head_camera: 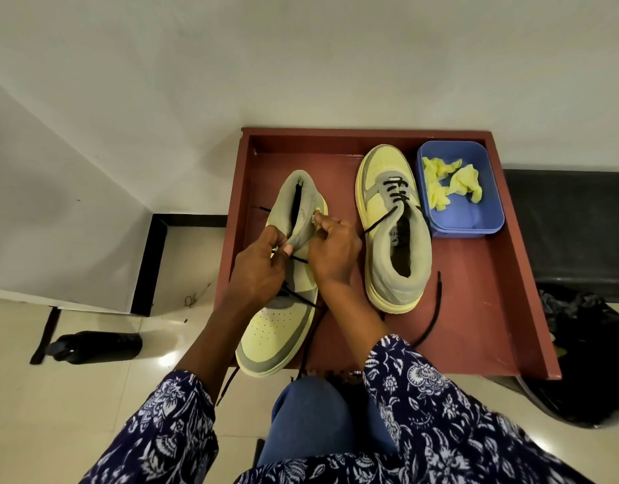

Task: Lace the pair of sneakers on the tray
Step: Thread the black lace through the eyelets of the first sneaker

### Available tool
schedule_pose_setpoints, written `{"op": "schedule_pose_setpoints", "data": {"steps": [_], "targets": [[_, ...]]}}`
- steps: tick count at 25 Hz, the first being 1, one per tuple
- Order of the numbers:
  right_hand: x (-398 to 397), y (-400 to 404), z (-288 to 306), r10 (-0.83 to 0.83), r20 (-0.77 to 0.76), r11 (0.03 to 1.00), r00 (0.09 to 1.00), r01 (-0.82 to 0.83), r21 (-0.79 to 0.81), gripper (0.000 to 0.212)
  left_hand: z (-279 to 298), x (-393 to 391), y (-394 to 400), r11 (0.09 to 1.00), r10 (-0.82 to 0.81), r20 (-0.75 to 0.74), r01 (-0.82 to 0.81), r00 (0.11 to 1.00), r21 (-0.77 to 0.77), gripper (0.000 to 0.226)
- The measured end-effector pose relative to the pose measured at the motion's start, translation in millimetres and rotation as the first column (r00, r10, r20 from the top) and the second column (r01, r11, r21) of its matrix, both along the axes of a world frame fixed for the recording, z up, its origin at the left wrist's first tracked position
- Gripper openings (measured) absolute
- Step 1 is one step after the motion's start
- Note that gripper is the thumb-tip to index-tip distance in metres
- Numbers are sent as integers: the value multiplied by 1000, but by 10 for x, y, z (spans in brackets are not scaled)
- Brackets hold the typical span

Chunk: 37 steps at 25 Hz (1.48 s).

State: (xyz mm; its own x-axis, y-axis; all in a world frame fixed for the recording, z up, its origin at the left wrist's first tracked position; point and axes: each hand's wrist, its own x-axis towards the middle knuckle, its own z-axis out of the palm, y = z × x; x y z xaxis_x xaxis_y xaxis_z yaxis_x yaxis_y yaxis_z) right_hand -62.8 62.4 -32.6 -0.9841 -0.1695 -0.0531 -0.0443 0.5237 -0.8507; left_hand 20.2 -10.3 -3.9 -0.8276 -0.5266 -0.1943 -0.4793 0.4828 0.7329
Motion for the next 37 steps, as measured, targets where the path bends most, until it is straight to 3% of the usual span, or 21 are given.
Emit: {"op": "schedule_pose_setpoints", "data": {"steps": [2,5,9,14,19,27,30,33,37], "targets": [[165,31,-4,15,-42,999,999,-17,-31,31,-8,-3,-7,1000,2,-3,-2,1000,23,12],[383,85,-56,116,-232,986,966,-140,-89,33,-17,-13,-12,998,16,2,-16,1000,53,11],[291,224,-185,278,-392,949,877,-314,-30,43,-7,-10,-26,998,0,24,-2,1000,58,11],[-66,102,-146,144,-256,988,956,-155,-23,32,39,-2,1,1000,-18,28,19,999,-6,11],[-137,87,-1,49,-2,999,999,-49,13,35,11,-4,2,999,-34,18,35,999,-25,9],[451,159,-35,208,-271,962,940,-247,-120,26,-10,-21,-3,1000,-24,24,24,999,16,7],[365,205,-11,332,-209,943,920,-316,106,31,-16,-22,-7,1000,-24,26,24,999,20,9],[249,118,-4,31,-84,997,996,-37,-73,29,-13,-16,-1,1000,-28,16,28,999,12,11],[-127,7,-7,-142,291,984,946,166,-59,30,-10,-13,-3,1000,-30,14,30,999,-5,12]]}}
